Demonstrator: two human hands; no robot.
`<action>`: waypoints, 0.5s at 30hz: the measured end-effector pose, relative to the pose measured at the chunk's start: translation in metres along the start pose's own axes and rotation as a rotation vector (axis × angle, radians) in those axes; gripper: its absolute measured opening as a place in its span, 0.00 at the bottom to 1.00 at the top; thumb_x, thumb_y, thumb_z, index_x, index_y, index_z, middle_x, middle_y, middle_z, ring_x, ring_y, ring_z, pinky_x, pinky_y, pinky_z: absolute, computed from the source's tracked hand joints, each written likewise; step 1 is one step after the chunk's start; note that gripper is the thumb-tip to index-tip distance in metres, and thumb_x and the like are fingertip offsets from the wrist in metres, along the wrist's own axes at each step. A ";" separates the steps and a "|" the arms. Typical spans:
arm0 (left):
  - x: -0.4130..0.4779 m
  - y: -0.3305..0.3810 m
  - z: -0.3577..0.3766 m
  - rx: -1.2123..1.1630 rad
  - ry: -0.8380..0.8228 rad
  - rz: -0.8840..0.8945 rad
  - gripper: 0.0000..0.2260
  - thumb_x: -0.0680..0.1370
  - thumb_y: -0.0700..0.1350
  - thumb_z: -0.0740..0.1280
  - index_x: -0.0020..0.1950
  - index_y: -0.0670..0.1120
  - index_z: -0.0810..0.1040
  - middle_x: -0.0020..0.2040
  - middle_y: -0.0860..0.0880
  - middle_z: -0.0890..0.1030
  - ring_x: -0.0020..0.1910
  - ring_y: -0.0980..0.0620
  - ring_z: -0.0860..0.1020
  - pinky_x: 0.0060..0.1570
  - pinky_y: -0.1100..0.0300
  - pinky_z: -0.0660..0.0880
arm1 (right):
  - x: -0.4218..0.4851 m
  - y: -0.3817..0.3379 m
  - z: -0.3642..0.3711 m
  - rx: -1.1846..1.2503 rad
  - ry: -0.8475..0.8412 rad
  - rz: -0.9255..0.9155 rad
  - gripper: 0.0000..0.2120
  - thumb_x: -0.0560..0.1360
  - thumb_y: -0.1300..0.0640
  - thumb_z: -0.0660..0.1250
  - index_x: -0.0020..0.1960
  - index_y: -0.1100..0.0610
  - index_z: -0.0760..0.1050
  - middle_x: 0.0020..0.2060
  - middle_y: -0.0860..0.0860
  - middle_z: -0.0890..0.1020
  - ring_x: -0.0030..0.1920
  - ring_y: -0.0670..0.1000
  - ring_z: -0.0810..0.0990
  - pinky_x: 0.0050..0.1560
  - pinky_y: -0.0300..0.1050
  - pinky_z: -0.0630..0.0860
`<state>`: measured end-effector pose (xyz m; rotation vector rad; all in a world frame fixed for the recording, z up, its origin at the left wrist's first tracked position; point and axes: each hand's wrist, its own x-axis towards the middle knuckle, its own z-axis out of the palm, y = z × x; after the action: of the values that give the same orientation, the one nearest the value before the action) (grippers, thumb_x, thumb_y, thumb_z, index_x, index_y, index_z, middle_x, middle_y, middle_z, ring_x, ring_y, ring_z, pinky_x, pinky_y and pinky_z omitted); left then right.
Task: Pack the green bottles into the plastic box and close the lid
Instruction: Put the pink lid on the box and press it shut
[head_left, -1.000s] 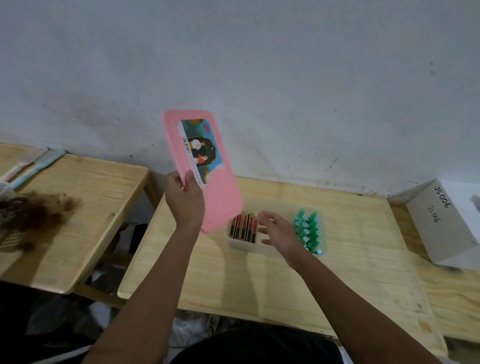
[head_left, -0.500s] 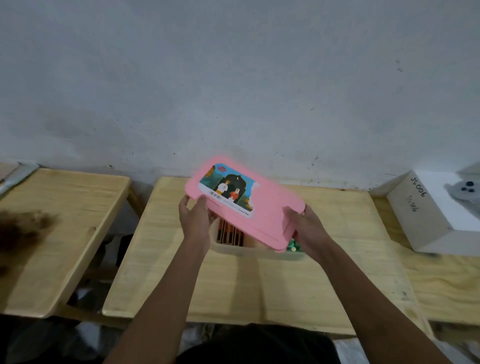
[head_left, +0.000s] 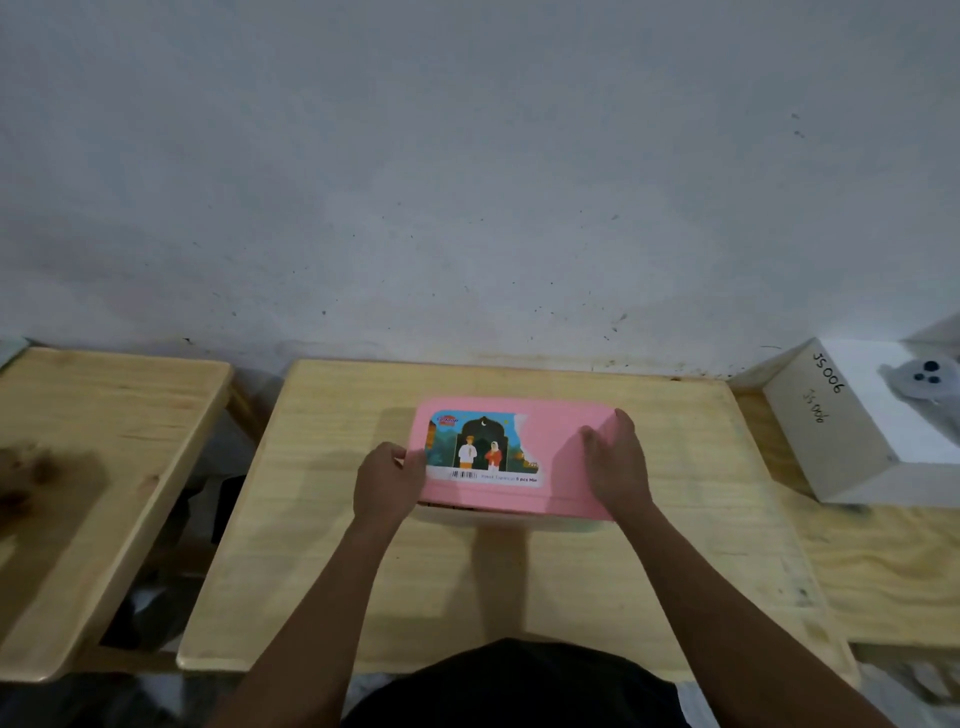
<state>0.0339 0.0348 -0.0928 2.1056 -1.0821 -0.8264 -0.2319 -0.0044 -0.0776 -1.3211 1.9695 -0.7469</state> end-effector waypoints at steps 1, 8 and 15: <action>0.000 -0.001 0.002 -0.004 0.009 0.000 0.11 0.76 0.50 0.66 0.44 0.42 0.76 0.42 0.44 0.80 0.44 0.43 0.79 0.39 0.58 0.70 | 0.000 -0.002 0.003 -0.018 0.013 -0.014 0.22 0.78 0.47 0.60 0.66 0.59 0.65 0.59 0.59 0.77 0.59 0.62 0.76 0.58 0.59 0.75; -0.011 -0.006 0.026 0.012 0.078 0.051 0.12 0.79 0.52 0.60 0.46 0.43 0.65 0.38 0.44 0.78 0.35 0.42 0.77 0.33 0.52 0.73 | 0.001 0.000 0.010 -0.079 -0.047 -0.019 0.22 0.81 0.50 0.57 0.71 0.57 0.62 0.65 0.57 0.71 0.64 0.58 0.71 0.58 0.54 0.71; -0.023 -0.012 0.034 0.024 0.185 0.100 0.09 0.80 0.49 0.59 0.46 0.44 0.65 0.37 0.45 0.77 0.30 0.46 0.73 0.28 0.58 0.66 | 0.004 0.016 0.014 -0.112 0.013 -0.056 0.11 0.79 0.49 0.55 0.59 0.53 0.67 0.53 0.55 0.76 0.48 0.54 0.77 0.45 0.57 0.78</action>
<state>0.0025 0.0519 -0.1173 2.0824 -1.0925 -0.5620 -0.2317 -0.0044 -0.0991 -1.4460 2.0174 -0.6818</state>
